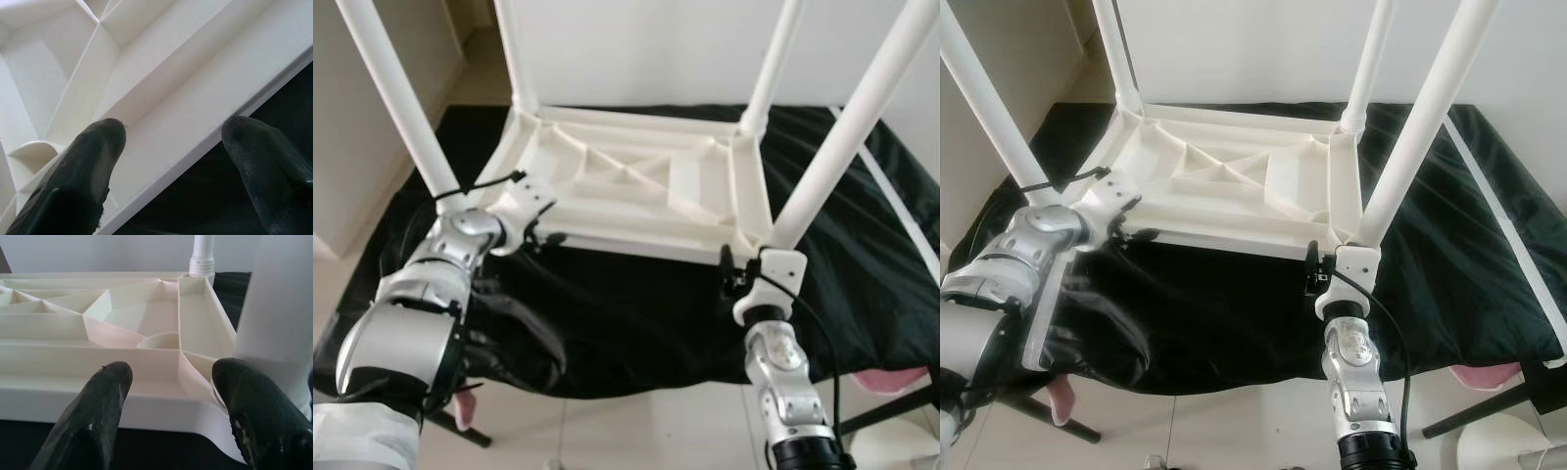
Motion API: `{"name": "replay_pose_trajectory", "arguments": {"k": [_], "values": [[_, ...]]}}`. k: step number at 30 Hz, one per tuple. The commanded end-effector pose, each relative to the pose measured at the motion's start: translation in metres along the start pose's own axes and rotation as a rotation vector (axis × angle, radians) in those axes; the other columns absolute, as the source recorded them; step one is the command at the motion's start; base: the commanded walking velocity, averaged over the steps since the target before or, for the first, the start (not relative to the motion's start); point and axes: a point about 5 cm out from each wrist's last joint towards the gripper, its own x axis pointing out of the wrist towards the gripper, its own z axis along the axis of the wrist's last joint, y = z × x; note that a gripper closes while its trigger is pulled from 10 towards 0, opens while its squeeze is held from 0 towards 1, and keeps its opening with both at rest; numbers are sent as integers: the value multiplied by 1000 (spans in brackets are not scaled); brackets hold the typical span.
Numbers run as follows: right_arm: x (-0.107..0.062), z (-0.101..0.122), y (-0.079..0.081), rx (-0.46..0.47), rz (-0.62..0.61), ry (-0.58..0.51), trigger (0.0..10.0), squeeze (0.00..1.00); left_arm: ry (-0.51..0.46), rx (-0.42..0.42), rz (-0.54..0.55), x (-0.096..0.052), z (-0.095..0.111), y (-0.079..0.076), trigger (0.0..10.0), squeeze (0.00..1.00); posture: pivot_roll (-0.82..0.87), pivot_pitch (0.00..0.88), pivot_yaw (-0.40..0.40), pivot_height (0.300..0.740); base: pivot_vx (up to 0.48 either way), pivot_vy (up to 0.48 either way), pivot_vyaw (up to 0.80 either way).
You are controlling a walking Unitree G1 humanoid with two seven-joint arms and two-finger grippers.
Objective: Building children table
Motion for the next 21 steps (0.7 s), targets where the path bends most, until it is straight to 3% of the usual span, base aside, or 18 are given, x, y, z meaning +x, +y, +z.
{"name": "replay_pose_trajectory", "arguments": {"k": [1,8,16,21], "values": [[0,-3,-1,1,0,20,10000,0,16,-21,157,1,0,7,10000,0,-22,101,35,740,0,0,0],[1,-3,-1,-2,-5,21,10000,0,49,-34,76,5,-6,-3,10000,0,-28,108,43,740,0,0,0],[-1,-3,-1,4,-8,24,10000,0,64,-103,-56,8,-10,-14,10000,0,-24,130,47,740,0,0,0],[-5,-5,1,4,1,35,10000,0,17,-157,-238,10,-7,-28,10000,0,-23,150,48,740,0,0,0]]}}
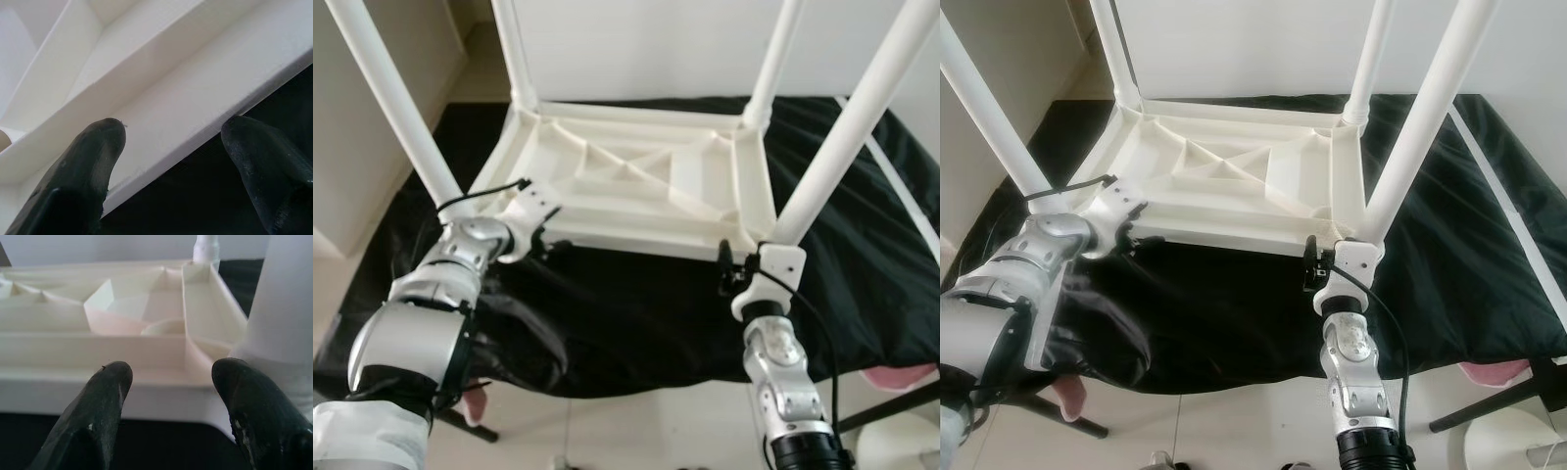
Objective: Building children table
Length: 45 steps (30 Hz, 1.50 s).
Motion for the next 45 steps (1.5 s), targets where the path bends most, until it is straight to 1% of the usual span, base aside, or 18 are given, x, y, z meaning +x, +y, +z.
{"name": "replay_pose_trajectory", "arguments": {"k": [1,4,7,9,15,17,18,19,22,24,25,27,32,34,40,42,43,45], "values": [[-3,-2,0,-4,0,17,10000,0,16,-51,-244,1,-7,-17,10000,0,-24,153,48,740,0,0,0],[-5,-2,-1,-6,1,20,10000,0,2,-28,-427,1,-10,-32,10000,0,-28,161,48,740,0,0,0],[-5,-2,-1,-6,0,20,10000,0,-4,-23,-482,0,-11,-36,10000,0,-28,163,49,740,0,0,0],[-5,-3,-2,-8,0,24,10000,0,-17,-28,-588,-2,-13,-42,10000,0,-27,167,47,740,0,0,0],[-5,-3,-1,-10,3,27,10000,0,-32,25,-684,-7,-14,-47,10000,0,-25,167,46,740,0,0,0],[-4,-3,0,-12,12,29,10000,0,-62,90,-789,-13,-13,-55,10000,0,-20,163,44,740,0,0,0],[-4,-3,0,-12,12,29,10000,0,-62,90,-789,-13,-13,-55,10000,0,-20,163,44,740,0,0,0],[-3,-3,0,-13,16,29,10000,0,-76,122,-848,-17,-12,-61,10000,0,-18,162,44,740,0,0,0],[-2,-3,0,-14,18,29,10000,0,-93,144,-902,-22,-10,-67,10000,0,-15,160,43,740,0,0,0],[-1,-3,1,-13,22,28,10000,0,-134,180,-1002,-35,-2,-81,10000,0,-7,156,44,740,0,0,0],[-1,-3,1,-13,22,28,10000,0,-134,180,-1002,-35,-2,-81,10000,0,-7,156,44,740,0,0,0],[0,-3,2,-13,27,27,10000,0,-181,193,-1062,-45,8,-91,10000,0,-3,155,42,740,0,0,0],[1,-3,4,-12,32,25,10000,0,-223,181,-1102,-54,17,-98,10000,0,0,152,44,740,0,0,0],[2,-3,4,-11,34,24,10000,0,-253,159,-1173,-69,25,-109,10000,0,2,146,45,740,0,0,0],[3,-1,4,-14,32,11,10000,0,-314,125,-1216,-83,37,-118,10000,0,2,139,47,740,0,0,0],[3,0,3,-14,18,3,10000,0,-346,98,-1142,-80,45,-112,10000,0,0,129,47,740,0,0,0],[3,0,3,-14,18,3,10000,0,-346,98,-1142,-80,45,-112,10000,0,0,129,47,740,0,0,0],[1,1,5,-12,-5,-5,10000,0,-370,63,-981,-67,51,-93,10000,0,0,120,43,740,0,0,0]]}}
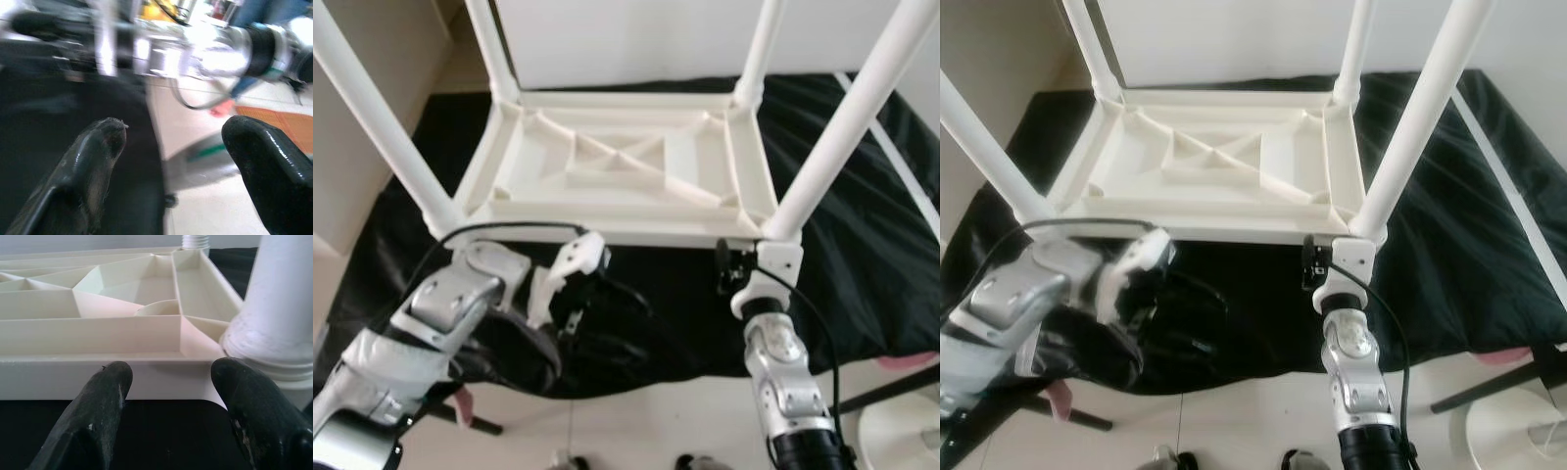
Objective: Building children table
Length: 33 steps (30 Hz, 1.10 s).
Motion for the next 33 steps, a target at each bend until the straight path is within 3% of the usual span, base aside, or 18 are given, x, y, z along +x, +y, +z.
{"name": "replay_pose_trajectory", "arguments": {"k": [1,3,5,6,7,8,9,11,16,20,25,28,33], "values": [[-5,-4,2,7,-26,13,10000,0,-16,-4,163,-13,1,16,10000,0,-1,119,42,740,0,0,0],[-5,-4,2,7,-26,13,10000,0,-16,-4,163,-13,1,16,10000,0,-1,119,42,740,0,0,0],[-11,-5,6,9,-38,16,10000,0,-35,-4,323,-27,3,36,10000,0,1,113,39,740,0,0,0],[-16,-5,8,8,-31,18,10000,0,-52,13,458,-38,5,51,10000,0,2,108,35,740,0,0,0],[-16,-5,8,8,-31,18,10000,0,-52,13,458,-38,5,51,10000,0,2,108,35,740,0,0,0],[-20,-5,10,8,-22,18,10000,0,-47,13,573,-47,4,62,10000,0,1,108,34,740,0,0,0],[-20,-5,10,8,-22,18,10000,0,-47,13,573,-47,4,62,10000,0,1,108,34,740,0,0,0],[-24,-2,10,6,-10,12,10000,0,-7,46,706,-56,-1,72,10000,0,-3,105,32,740,0,0,0],[-23,1,8,9,-9,1,10000,0,21,38,761,-61,-8,75,10000,0,-10,104,34,740,0,0,0],[-21,10,5,19,-12,-24,10000,0,285,66,857,-69,-48,77,10000,0,-24,102,33,740,0,0,0],[-19,10,6,22,-15,-23,10000,0,346,48,892,-74,-62,76,10000,0,-27,100,34,740,0,0,0],[-17,12,8,27,-16,-27,10000,0,383,35,972,-81,-72,77,10000,0,-28,97,34,740,0,0,0],[-16,14,9,31,-17,-30,10000,0,340,57,1062,-87,-62,85,10000,0,-25,94,31,740,0,0,0]]}}
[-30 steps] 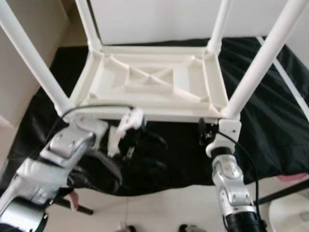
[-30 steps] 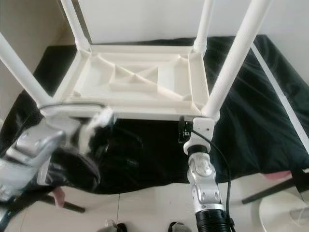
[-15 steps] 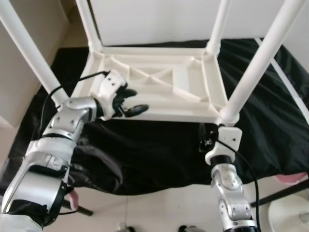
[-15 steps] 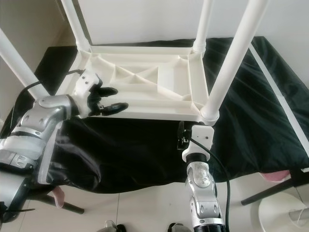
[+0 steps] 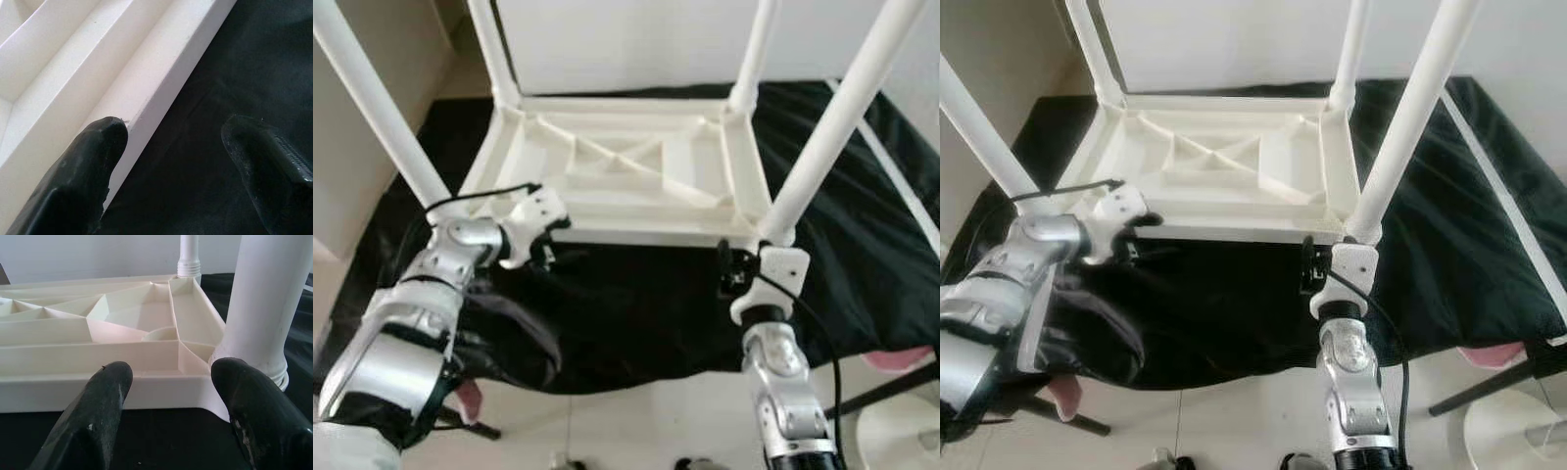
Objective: Building children table
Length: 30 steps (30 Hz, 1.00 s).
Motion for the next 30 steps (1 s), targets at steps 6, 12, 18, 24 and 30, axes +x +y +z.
{"name": "replay_pose_trajectory", "arguments": {"k": [6,12,18,24,30], "values": [[1,-2,0,4,-6,21,10000,0,28,-23,365,-9,-2,26,10000,0,-23,92,31,740,0,0,0],[2,-2,1,5,-5,19,10000,0,43,-22,419,-7,-1,30,10000,0,-29,90,36,740,0,0,0],[2,-2,2,10,-12,21,10000,0,95,22,455,-3,-4,28,10000,0,-36,93,45,740,0,0,0],[3,-1,3,17,-10,19,10000,0,150,65,550,-2,-7,30,10000,0,-40,103,46,740,0,0,0],[4,2,5,27,-18,16,10000,0,149,56,683,-5,-2,38,10000,0,-54,113,44,740,0,0,0]]}}
